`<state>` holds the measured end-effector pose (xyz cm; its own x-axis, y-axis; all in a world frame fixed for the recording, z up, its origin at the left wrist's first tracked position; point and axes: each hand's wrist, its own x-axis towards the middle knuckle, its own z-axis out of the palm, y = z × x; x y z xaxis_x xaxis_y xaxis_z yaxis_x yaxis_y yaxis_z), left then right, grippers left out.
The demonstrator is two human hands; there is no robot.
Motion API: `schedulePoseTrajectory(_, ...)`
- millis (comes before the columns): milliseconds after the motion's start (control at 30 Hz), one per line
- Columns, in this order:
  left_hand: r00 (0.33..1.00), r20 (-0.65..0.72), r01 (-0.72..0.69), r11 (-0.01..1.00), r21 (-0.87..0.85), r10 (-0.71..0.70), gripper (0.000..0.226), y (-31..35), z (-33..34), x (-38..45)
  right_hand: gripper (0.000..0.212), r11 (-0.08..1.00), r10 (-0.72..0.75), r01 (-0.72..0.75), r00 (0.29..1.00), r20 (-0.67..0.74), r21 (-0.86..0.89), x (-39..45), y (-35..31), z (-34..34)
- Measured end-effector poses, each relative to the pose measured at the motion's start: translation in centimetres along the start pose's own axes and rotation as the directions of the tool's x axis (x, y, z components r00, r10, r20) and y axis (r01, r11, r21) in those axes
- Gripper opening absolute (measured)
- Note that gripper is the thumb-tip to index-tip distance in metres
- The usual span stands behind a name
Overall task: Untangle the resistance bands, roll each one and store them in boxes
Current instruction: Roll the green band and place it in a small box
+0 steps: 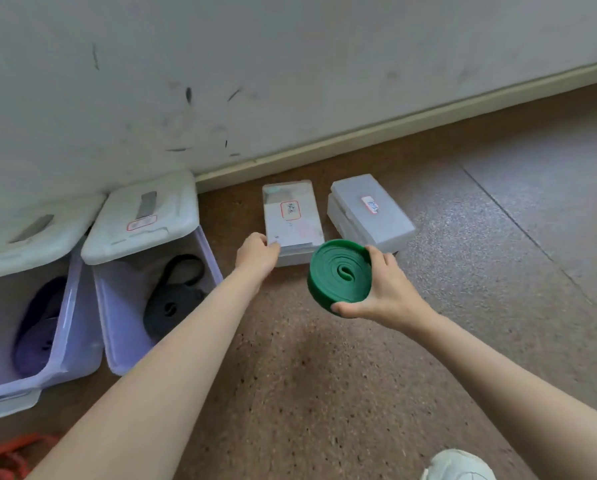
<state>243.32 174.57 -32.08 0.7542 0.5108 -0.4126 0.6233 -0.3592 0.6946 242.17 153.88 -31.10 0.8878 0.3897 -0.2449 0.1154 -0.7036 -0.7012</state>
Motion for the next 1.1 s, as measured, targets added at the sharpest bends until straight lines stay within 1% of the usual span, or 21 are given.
schedulePoseTrajectory(67, 0.999, -0.004, 0.035, 0.999, 0.028, -0.035, 0.042, -0.1, 1.9, 2.4, 0.098, 1.0, -0.019, 0.02, 0.999, 0.041, -0.022, 1.2, 1.6, 0.1)
schedulePoseTrajectory(200, 0.992, -0.04, 0.116, 0.993, -0.012, -0.116, 0.047, -0.5, 4.1, 5.3, 0.095, 0.999, -0.03, 0.031, 1.0, -0.004, 0.012, 2.7, 3.2, 1.0)
schedulePoseTrajectory(267, 0.992, -0.05, 0.115, 0.99, -0.077, -0.119, 0.047, -0.7, 4.3, 5.8, 0.095, 0.999, -0.041, 0.041, 0.999, -0.023, 0.03, 3.3, 3.3, 1.6)
schedulePoseTrajectory(333, 0.991, -0.034, 0.123, 0.976, -0.179, -0.131, 0.045, -1.1, 3.9, 6.0, 0.095, 0.997, -0.051, 0.053, 0.998, -0.031, 0.052, 3.7, 3.1, 2.0)
schedulePoseTrajectory(400, 0.98, 0.022, 0.194, 0.926, -0.325, -0.198, 0.036, -1.6, 3.5, 5.4, 0.098, 0.996, -0.062, 0.063, 0.998, -0.024, 0.068, 3.7, 2.8, 2.3)
schedulePoseTrajectory(467, 0.953, 0.112, 0.303, 0.855, -0.422, -0.283, 0.026, -2.2, 3.1, 4.2, 0.099, 0.994, -0.07, 0.071, 0.997, -0.025, 0.078, 3.3, 2.7, 2.1)
schedulePoseTrajectory(500, 0.934, 0.164, 0.356, 0.823, -0.442, -0.316, 0.025, -2.5, 2.8, 3.4, 0.099, 0.994, -0.075, 0.077, 0.997, -0.03, 0.08, 3.0, 2.7, 1.9)
schedulePoseTrajectory(567, 0.907, 0.239, 0.418, 0.801, -0.428, -0.346, 0.034, -3.3, 2.4, 2.3, 0.098, 0.993, -0.087, 0.091, 0.995, -0.046, 0.079, 2.5, 2.7, 1.4)
schedulePoseTrajectory(600, 0.902, 0.254, 0.428, 0.795, -0.43, -0.349, 0.04, -3.5, 2.3, 2.0, 0.098, 0.992, -0.092, 0.096, 0.995, -0.049, 0.079, 2.4, 2.7, 1.2)
schedulePoseTrajectory(667, 0.908, 0.238, 0.42, 0.757, -0.5, -0.345, 0.048, -3.4, 1.8, 2.0, 0.099, 0.992, -0.094, 0.097, 0.995, -0.042, 0.075, 2.2, 2.5, 0.9)
schedulePoseTrajectory(733, 0.92, 0.198, 0.388, 0.71, -0.587, -0.339, 0.047, -2.6, 1.6, 2.6, 0.1, 0.994, -0.088, 0.09, 0.996, -0.024, 0.064, 2.3, 2.4, 0.8)
schedulePoseTrajectory(800, 0.921, 0.161, 0.375, 0.695, -0.614, -0.356, 0.043, -1.9, 2.0, 2.9, 0.1, 0.994, -0.09, 0.091, 0.996, -0.009, 0.055, 2.7, 2.0, 0.9)
schedulePoseTrajectory(900, 0.913, 0.143, 0.375, 0.646, -0.665, -0.383, 0.04, -1.6, 3.0, 3.1, 0.101, 0.994, -0.101, 0.101, 0.995, -0.013, 0.041, 3.7, 1.2, 1.1)
schedulePoseTrajectory(1100, 0.904, 0.219, 0.406, 0.571, -0.714, -0.368, 0.042, -2.1, 3.4, 1.4, 0.1, 0.992, -0.122, 0.123, 0.99, -0.065, 0.025, 3.9, 0.6, 1.3)
